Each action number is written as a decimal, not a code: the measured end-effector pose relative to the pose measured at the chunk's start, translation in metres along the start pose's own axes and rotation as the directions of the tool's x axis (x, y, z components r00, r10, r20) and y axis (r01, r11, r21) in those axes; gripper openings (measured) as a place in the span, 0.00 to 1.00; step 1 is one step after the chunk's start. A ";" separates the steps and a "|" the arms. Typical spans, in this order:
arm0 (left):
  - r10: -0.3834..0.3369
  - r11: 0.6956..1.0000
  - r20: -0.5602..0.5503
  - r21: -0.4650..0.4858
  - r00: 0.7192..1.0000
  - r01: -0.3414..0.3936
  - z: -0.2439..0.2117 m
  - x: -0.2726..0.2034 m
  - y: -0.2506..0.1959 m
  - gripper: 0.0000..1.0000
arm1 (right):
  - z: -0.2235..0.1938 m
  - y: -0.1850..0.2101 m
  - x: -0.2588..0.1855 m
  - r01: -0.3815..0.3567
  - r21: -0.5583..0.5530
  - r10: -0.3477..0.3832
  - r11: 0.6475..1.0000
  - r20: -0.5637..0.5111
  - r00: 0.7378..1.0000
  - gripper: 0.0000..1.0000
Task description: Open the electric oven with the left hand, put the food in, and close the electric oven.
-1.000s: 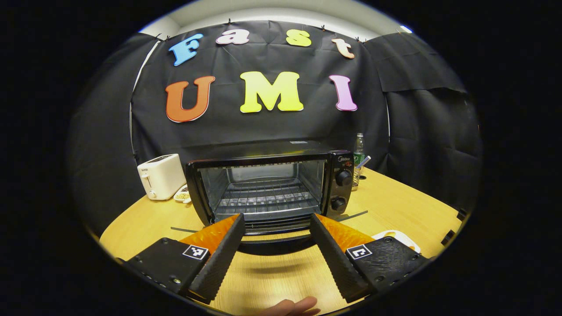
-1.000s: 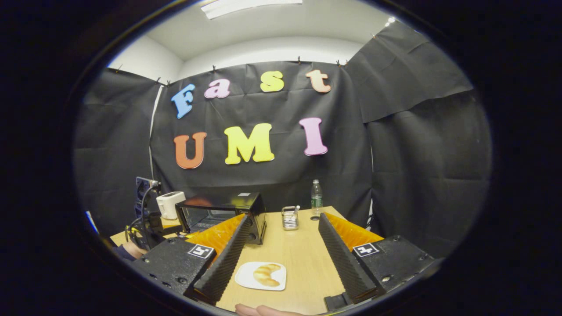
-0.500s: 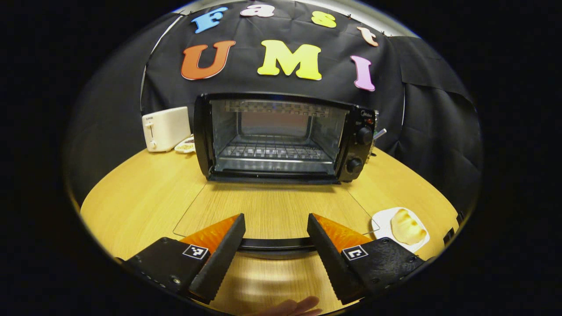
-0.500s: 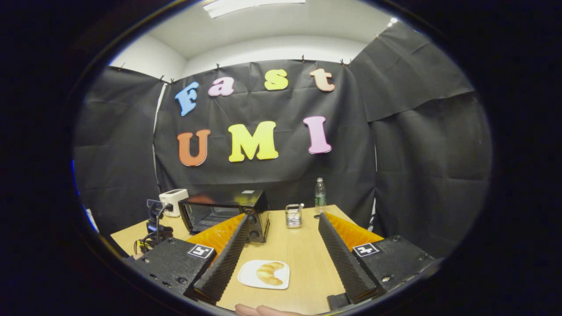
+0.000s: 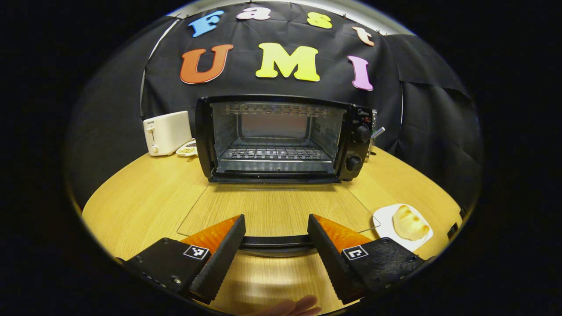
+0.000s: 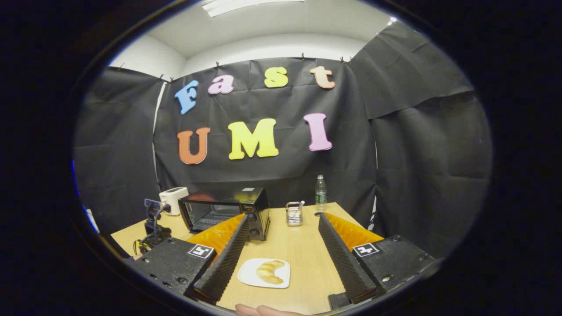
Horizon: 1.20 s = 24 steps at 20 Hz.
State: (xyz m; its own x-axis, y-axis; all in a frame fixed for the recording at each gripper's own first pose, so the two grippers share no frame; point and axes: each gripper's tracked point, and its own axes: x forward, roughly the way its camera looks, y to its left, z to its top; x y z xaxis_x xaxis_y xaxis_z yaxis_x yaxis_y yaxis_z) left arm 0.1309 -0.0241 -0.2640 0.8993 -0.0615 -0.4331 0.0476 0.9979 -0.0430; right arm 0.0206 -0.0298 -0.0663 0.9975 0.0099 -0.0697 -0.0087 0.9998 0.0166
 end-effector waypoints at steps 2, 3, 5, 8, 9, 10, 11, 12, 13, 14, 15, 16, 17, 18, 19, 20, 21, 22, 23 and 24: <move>0.027 1.000 0.050 -0.008 0.998 -0.027 0.025 -0.018 0.006 0.93 | -0.007 0.004 0.003 -0.005 0.003 0.005 1.000 -0.019 1.000 0.96; 0.035 0.999 0.090 0.002 0.995 -0.036 0.042 -0.031 0.009 0.93 | -0.011 0.006 0.004 -0.010 0.000 0.010 1.000 -0.027 1.000 0.96; 0.054 0.998 0.164 0.010 0.985 -0.057 0.073 -0.057 0.018 0.82 | -0.017 0.010 0.008 -0.011 -0.012 0.011 1.000 -0.043 0.999 0.96; 0.109 0.994 0.253 0.000 0.961 -0.112 0.114 -0.102 0.034 0.92 | -0.030 0.016 0.017 -0.013 -0.026 0.011 1.000 -0.073 0.997 0.96; 0.108 0.994 0.272 -0.005 0.956 -0.111 0.125 -0.117 0.035 0.92 | -0.036 0.018 0.019 -0.016 -0.029 0.013 0.999 -0.086 0.996 0.96; 0.106 0.994 0.295 -0.006 0.950 -0.109 0.134 -0.135 0.034 0.92 | -0.040 0.020 0.022 -0.019 -0.035 0.015 0.999 -0.098 0.995 0.96; 0.102 0.994 0.323 0.000 0.941 -0.108 0.144 -0.151 0.031 0.92 | -0.046 0.022 0.026 -0.024 -0.039 0.020 0.999 -0.106 0.994 0.97; 0.102 0.993 0.342 0.013 0.934 -0.113 0.152 -0.166 0.030 0.92 | -0.050 0.025 0.028 -0.033 -0.045 0.027 0.998 -0.116 0.993 0.97; 0.098 0.993 0.358 0.031 0.929 -0.117 0.159 -0.180 0.028 0.92 | -0.057 0.028 0.032 -0.040 -0.049 0.034 0.998 -0.126 0.991 0.97; 0.094 0.992 0.367 0.045 0.925 -0.118 0.162 -0.191 0.026 0.92 | -0.065 0.030 0.037 -0.042 -0.052 0.034 0.998 -0.140 0.989 0.97; 0.090 0.992 0.378 0.052 0.921 -0.118 0.165 -0.204 0.024 0.92 | -0.076 0.031 0.043 -0.046 -0.053 0.037 0.998 -0.159 0.987 0.97; 0.084 0.992 0.389 0.058 0.918 -0.115 0.167 -0.218 0.018 0.92 | -0.087 0.034 0.048 -0.053 -0.053 0.042 0.997 -0.187 0.981 0.97; 0.076 0.992 0.394 0.061 0.916 -0.109 0.169 -0.229 0.014 0.92 | -0.102 0.038 0.053 -0.063 -0.051 0.051 0.997 -0.218 0.975 0.97; 0.074 0.993 0.405 0.058 0.911 -0.106 0.172 -0.240 0.013 0.92 | -0.117 0.041 0.059 -0.076 -0.048 0.061 0.996 -0.255 0.965 0.97; 0.074 0.993 0.420 0.051 0.905 -0.105 0.176 -0.251 0.012 0.92 | -0.133 0.045 0.066 -0.098 -0.046 0.081 0.994 -0.289 0.954 0.97; 0.072 0.994 0.435 0.047 0.898 -0.102 0.177 -0.261 0.012 0.92 | -0.150 0.048 0.073 -0.114 -0.044 0.093 0.992 -0.334 0.938 0.98; 0.059 0.995 0.442 0.047 0.895 -0.089 0.176 -0.267 0.009 0.92 | -0.171 0.047 0.079 -0.121 -0.046 0.095 0.992 -0.380 0.920 0.97; 0.047 0.996 0.447 0.050 0.893 -0.077 0.175 -0.271 0.004 0.92 | -0.187 0.047 0.086 -0.123 -0.040 0.095 0.992 -0.415 0.905 0.97; 0.036 0.996 0.448 0.054 0.893 -0.067 0.173 -0.273 0.003 0.92 | -0.202 0.044 0.092 -0.117 -0.038 0.088 0.992 -0.448 0.890 0.97; 0.025 0.997 0.445 0.060 0.895 -0.058 0.171 -0.275 0.002 0.92 | -0.216 0.043 0.097 -0.117 -0.038 0.085 0.992 -0.477 0.875 0.97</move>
State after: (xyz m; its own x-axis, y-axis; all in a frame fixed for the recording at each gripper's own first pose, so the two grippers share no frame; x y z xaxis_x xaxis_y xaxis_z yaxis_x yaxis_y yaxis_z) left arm -0.0416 -0.0017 0.0087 0.9997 -0.0217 0.0121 0.0212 0.9991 0.0363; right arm 0.1013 0.0179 -0.2881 0.8385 0.1010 -0.5354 -0.1282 0.9917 -0.0137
